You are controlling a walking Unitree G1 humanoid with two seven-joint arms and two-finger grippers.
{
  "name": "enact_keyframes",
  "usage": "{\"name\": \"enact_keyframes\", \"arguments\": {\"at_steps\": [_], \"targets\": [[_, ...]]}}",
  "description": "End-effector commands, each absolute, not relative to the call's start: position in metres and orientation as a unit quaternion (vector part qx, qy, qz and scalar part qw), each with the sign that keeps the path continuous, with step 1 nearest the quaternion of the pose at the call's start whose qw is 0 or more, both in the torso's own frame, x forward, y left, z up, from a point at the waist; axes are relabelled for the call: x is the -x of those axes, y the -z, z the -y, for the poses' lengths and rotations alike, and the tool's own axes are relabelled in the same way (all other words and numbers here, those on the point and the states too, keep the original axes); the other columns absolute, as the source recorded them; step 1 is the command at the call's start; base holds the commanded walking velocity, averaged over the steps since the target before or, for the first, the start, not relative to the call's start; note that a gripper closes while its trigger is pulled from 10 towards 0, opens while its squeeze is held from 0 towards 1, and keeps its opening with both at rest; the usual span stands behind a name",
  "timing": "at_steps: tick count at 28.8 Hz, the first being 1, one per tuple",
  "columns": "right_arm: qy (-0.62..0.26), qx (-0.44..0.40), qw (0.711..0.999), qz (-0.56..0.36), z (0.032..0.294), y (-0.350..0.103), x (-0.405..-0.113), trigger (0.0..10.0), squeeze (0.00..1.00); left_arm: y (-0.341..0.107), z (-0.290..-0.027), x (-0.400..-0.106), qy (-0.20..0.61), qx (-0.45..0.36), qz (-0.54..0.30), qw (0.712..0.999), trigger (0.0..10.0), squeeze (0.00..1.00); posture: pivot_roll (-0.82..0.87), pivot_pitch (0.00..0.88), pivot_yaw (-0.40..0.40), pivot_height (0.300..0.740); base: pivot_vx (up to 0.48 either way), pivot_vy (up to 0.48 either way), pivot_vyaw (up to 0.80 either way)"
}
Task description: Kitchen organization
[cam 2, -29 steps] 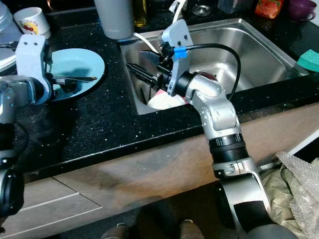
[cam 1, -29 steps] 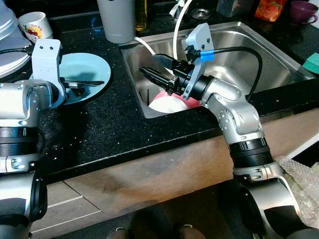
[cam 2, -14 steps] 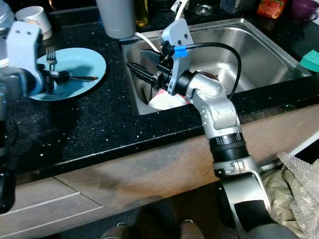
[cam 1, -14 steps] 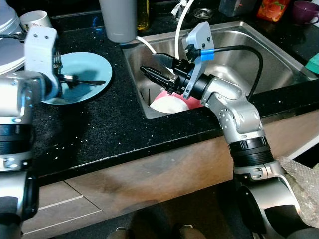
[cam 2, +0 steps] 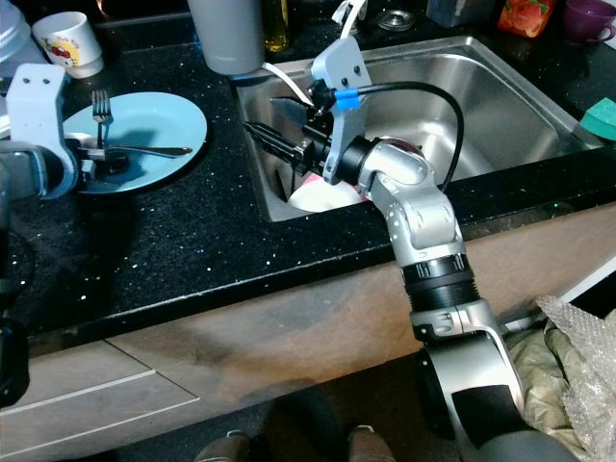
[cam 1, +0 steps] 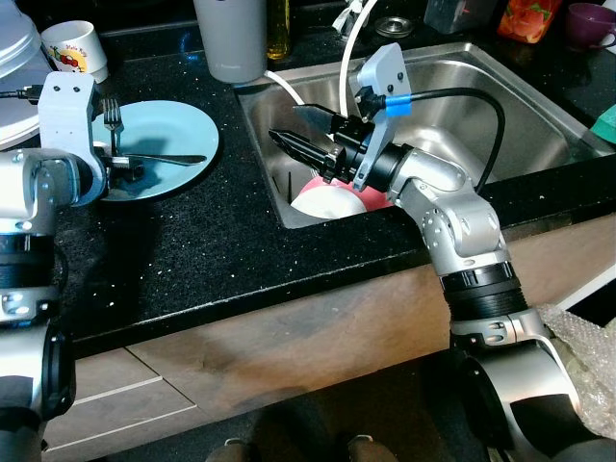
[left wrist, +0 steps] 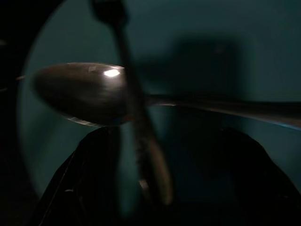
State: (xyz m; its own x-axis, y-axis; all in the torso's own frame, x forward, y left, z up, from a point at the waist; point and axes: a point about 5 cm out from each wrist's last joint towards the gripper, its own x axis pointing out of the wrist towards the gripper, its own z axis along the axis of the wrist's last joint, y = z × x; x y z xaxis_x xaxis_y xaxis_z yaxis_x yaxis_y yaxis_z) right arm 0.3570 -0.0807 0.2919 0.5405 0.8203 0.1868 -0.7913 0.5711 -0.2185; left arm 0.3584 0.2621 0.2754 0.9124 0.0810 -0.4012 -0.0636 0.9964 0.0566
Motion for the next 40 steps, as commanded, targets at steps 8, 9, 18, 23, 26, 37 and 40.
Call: {"name": "enact_keyframes", "arguments": {"at_steps": [8,9,18,23,26,37,40], "targets": [[-0.462,0.066,0.874,0.137,0.081,-0.294,-0.357,10.0,0.00,-0.263,-0.255,-0.362,0.001,-0.020,-0.240,0.971,0.0,0.00,0.05,0.166,0.028,0.740,0.000,0.000,0.00],[-0.462,0.066,0.874,0.137,0.081,-0.294,-0.358,10.0,0.00,-0.263,-0.255,-0.361,0.001,-0.019,-0.241,0.970,0.0,0.00,0.05,0.166,0.028,0.740,0.000,0.000,0.00],[-0.463,0.062,0.874,0.135,0.080,-0.294,-0.359,10.0,0.00,-0.263,-0.260,-0.360,-0.002,-0.012,-0.239,0.971,0.0,0.00,0.05,0.169,0.025,0.740,0.000,0.000,0.00],[-0.463,0.060,0.874,0.135,0.080,-0.294,-0.359,10.0,0.00,-0.265,-0.261,-0.360,-0.002,-0.011,-0.234,0.972,0.0,0.00,0.05,0.170,0.022,0.740,0.000,0.000,0.00],[-0.462,0.059,0.874,0.136,0.081,-0.295,-0.359,10.0,0.00,-0.271,-0.263,-0.361,-0.013,-0.017,-0.216,0.976,0.0,0.00,0.05,0.171,0.025,0.740,0.000,0.000,0.00],[-0.455,0.051,0.877,0.146,0.084,-0.299,-0.360,10.0,0.00,-0.338,-0.253,-0.359,-0.005,-0.040,-0.008,0.999,0.0,0.00,0.05,0.171,0.027,0.740,0.000,0.000,0.00],[-0.455,0.049,0.877,0.147,0.084,-0.300,-0.360,10.0,0.00,-0.349,-0.239,-0.356,0.042,-0.032,0.026,0.998,0.0,0.00,0.05,0.171,0.027,0.740,0.000,0.000,0.00]]}}
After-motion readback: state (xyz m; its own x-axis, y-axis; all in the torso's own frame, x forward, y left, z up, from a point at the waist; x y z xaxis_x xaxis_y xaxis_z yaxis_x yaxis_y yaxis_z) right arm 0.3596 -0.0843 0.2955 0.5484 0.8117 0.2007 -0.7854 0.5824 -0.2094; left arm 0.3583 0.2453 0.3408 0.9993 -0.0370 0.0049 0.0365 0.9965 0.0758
